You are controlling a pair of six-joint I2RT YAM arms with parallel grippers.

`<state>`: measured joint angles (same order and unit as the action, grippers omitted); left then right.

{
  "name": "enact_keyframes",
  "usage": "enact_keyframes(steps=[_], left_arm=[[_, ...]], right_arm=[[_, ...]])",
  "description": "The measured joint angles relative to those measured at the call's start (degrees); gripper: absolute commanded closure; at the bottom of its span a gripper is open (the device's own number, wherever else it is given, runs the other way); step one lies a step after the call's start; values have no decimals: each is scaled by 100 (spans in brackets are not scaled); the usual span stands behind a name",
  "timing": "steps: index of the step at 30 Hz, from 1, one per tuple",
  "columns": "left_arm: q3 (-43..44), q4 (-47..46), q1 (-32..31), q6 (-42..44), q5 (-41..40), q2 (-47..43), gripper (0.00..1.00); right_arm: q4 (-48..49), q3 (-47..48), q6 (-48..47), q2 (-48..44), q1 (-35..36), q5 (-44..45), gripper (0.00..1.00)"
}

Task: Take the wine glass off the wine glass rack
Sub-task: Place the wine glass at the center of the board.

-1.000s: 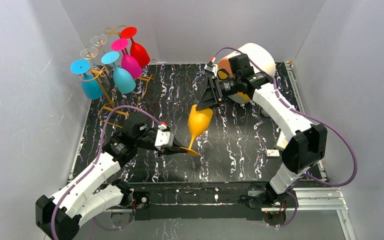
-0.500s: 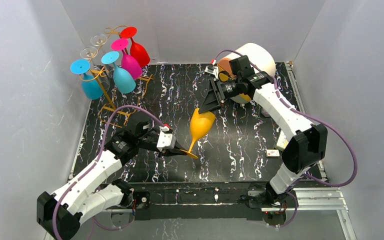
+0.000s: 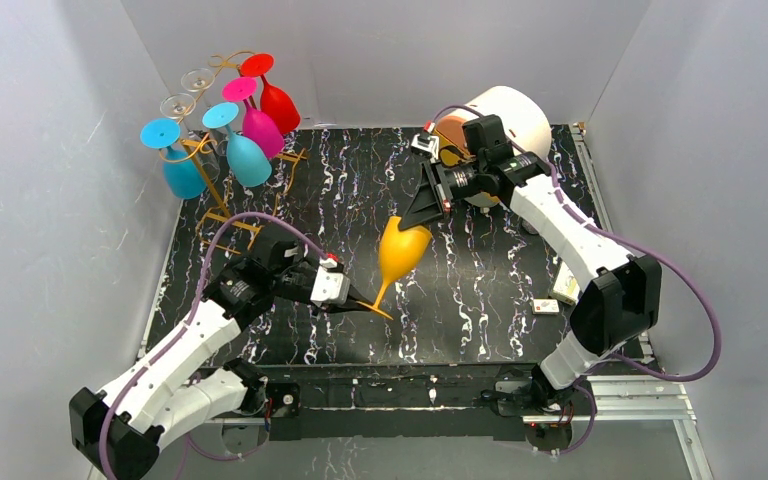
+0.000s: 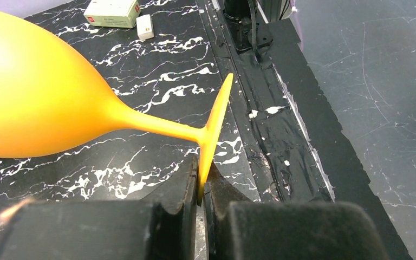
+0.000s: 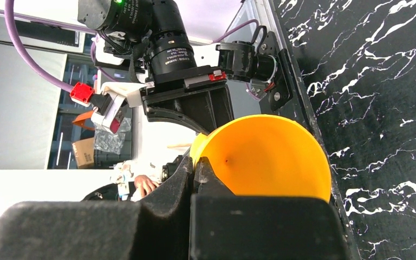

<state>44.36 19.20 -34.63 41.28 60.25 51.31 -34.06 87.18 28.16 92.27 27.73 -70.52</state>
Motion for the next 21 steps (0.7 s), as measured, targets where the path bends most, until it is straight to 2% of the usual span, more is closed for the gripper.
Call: enact_keyframes(steps=[3, 5, 9, 10, 12, 15, 17, 19, 21], left_arm=[[74, 57, 0, -15, 26, 66, 100], [186, 173, 0, -15, 70, 201, 89], [313, 433, 0, -68, 127, 461, 83], [323, 496, 0, -83, 111, 496, 78], [372, 695, 2, -98, 31, 529, 63], [393, 874, 2, -114, -72, 516, 50], [393, 964, 2, -175, -127, 496, 45], [402, 1036, 2, -243, -192, 472, 34], [411, 1108, 2, -284, -254, 437, 6]], right_arm=[[129, -2, 79, -26, 11, -28, 99], [177, -39, 98, -48, 4, -13, 99], [197, -162, 114, -116, -24, 120, 99], [164, -168, 92, -120, -13, 179, 99], [68, -164, 28, -131, 13, 334, 99], [-105, -155, -151, -155, 72, 616, 99], [-175, -155, -232, -155, 101, 754, 99], [-212, -155, -299, -155, 101, 837, 99], [-214, -155, -317, -157, 101, 916, 99]])
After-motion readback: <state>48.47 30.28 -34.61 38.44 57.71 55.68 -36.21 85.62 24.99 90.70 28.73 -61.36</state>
